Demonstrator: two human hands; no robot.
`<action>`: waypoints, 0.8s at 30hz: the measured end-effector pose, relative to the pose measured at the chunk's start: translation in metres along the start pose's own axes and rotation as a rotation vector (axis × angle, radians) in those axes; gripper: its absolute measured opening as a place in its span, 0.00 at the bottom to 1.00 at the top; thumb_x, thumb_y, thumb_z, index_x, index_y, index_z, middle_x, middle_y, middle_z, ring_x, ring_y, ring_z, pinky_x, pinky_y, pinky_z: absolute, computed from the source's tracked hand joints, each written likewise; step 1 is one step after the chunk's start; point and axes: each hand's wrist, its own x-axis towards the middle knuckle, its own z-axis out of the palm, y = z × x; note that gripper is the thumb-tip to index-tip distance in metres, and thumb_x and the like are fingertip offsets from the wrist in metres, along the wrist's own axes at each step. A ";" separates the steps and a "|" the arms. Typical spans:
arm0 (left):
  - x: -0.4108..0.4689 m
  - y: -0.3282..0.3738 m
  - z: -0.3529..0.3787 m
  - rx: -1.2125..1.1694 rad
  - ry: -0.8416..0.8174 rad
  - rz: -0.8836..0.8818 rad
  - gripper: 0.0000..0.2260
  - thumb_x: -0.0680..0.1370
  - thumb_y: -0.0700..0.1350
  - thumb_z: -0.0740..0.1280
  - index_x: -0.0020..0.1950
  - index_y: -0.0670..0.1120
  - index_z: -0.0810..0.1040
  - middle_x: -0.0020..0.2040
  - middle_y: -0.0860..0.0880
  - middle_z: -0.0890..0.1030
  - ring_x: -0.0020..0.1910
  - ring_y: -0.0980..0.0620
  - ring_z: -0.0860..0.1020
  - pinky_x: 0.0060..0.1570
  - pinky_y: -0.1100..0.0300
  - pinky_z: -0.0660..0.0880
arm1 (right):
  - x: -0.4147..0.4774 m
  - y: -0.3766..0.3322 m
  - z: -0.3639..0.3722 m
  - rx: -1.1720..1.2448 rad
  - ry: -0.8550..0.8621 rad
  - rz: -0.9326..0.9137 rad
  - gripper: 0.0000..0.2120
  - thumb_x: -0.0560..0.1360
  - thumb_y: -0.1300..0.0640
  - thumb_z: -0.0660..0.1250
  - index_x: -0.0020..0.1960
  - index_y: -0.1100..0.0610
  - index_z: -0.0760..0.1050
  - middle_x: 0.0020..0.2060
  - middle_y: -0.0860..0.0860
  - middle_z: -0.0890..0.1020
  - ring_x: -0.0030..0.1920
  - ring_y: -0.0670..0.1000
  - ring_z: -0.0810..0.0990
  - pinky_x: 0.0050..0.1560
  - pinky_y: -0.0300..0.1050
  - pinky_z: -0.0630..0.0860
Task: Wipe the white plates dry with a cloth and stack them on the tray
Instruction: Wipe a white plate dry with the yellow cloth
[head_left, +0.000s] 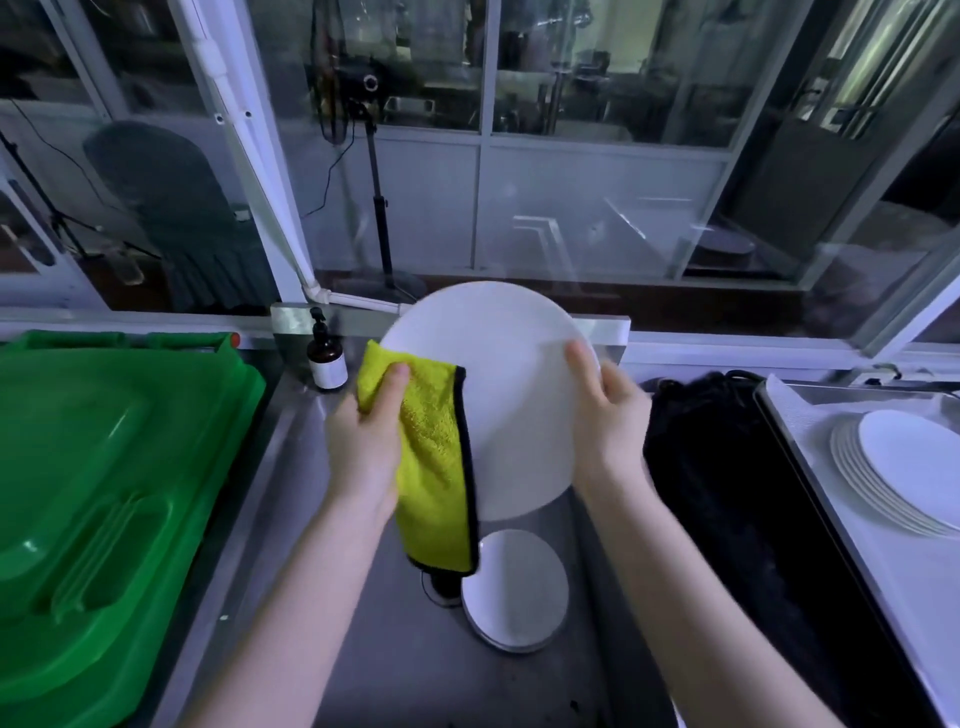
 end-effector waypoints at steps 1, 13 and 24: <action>-0.002 -0.003 0.000 -0.008 0.054 -0.023 0.14 0.69 0.60 0.72 0.40 0.49 0.81 0.39 0.51 0.83 0.40 0.50 0.79 0.46 0.52 0.75 | -0.005 0.007 0.004 0.060 0.030 0.085 0.25 0.78 0.46 0.68 0.32 0.55 0.59 0.28 0.49 0.63 0.31 0.47 0.61 0.31 0.42 0.58; -0.002 0.026 0.006 0.535 -0.535 0.493 0.07 0.73 0.50 0.75 0.36 0.56 0.79 0.24 0.61 0.73 0.23 0.62 0.68 0.25 0.70 0.60 | 0.022 -0.026 0.000 -0.673 -0.719 -0.535 0.18 0.78 0.49 0.69 0.37 0.61 0.77 0.26 0.49 0.67 0.29 0.47 0.65 0.32 0.41 0.60; -0.003 0.007 -0.005 -0.001 -0.066 -0.070 0.13 0.63 0.62 0.74 0.37 0.54 0.84 0.42 0.46 0.83 0.44 0.47 0.78 0.50 0.45 0.77 | -0.005 0.014 -0.003 -0.014 -0.085 0.099 0.24 0.80 0.45 0.65 0.44 0.69 0.72 0.34 0.52 0.73 0.36 0.49 0.70 0.40 0.46 0.66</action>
